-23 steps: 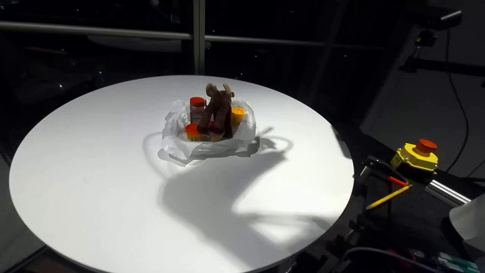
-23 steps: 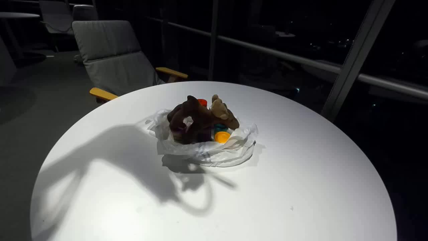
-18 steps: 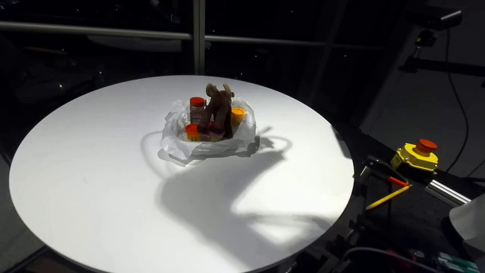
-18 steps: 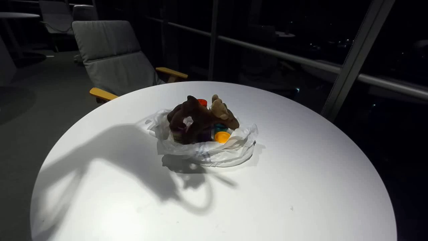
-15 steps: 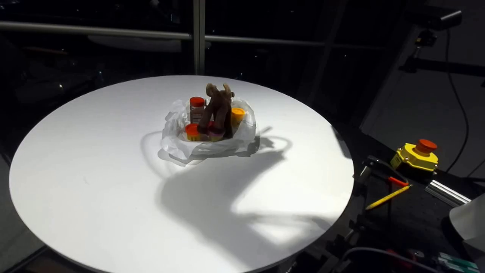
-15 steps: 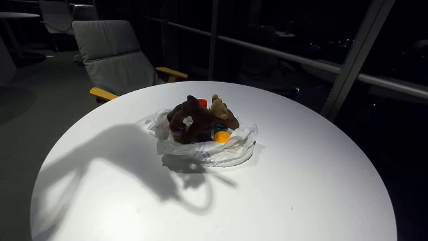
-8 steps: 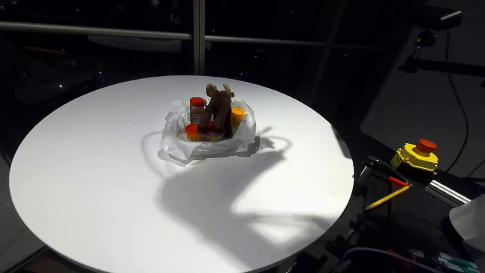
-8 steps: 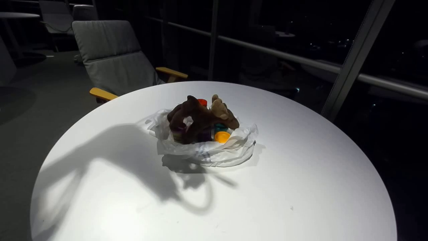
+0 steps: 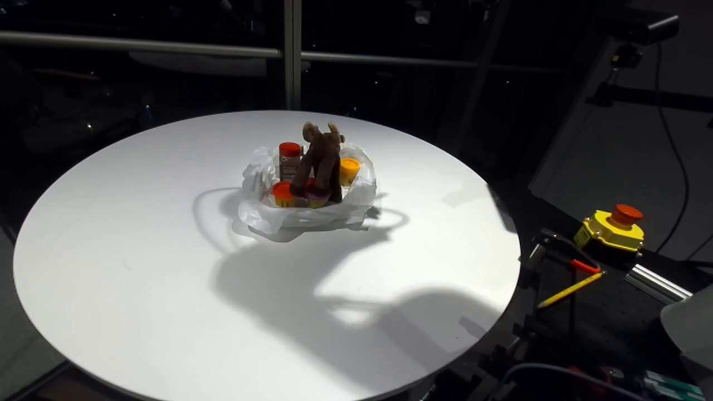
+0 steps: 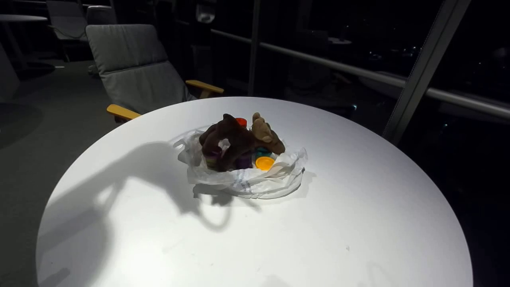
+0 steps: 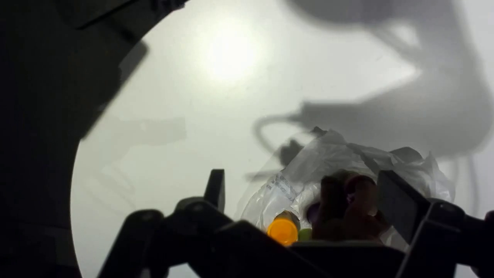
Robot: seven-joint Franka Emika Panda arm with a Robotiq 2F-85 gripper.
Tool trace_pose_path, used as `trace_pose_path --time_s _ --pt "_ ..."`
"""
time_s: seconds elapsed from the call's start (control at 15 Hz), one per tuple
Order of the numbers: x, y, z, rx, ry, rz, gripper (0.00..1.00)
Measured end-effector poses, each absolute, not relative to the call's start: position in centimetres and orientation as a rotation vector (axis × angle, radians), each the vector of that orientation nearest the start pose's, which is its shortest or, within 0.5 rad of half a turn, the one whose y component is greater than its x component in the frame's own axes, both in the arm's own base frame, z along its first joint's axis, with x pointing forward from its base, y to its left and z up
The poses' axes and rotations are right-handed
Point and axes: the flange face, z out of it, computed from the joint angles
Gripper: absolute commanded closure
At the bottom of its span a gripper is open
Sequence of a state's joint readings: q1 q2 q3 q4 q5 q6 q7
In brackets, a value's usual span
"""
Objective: Remove the objects from the plastic
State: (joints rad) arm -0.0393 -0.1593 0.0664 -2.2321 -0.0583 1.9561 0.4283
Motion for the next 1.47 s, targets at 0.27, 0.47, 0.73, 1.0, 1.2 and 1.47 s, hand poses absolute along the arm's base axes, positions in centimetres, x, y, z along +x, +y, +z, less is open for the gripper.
trace_pose_path --time_s 0.27,0.47,0.73,1.0,1.2,1.47 --pt "52.5 3.1 37.3 -3.045 0.875 0.068 0.0" --pt "55.6 4.4 33.6 -2.982 1.016 0.023 0.0" --pt "59.5 5.3 29.4 -2.925 1.136 -0.007 0.0" --pt "62.5 5.0 25.4 -2.913 1.225 0.016 0.0" --pt "64.2 4.3 22.8 -2.908 1.294 0.021 0.25" --pt "65.4 3.3 21.5 -2.904 1.339 0.011 0.49"
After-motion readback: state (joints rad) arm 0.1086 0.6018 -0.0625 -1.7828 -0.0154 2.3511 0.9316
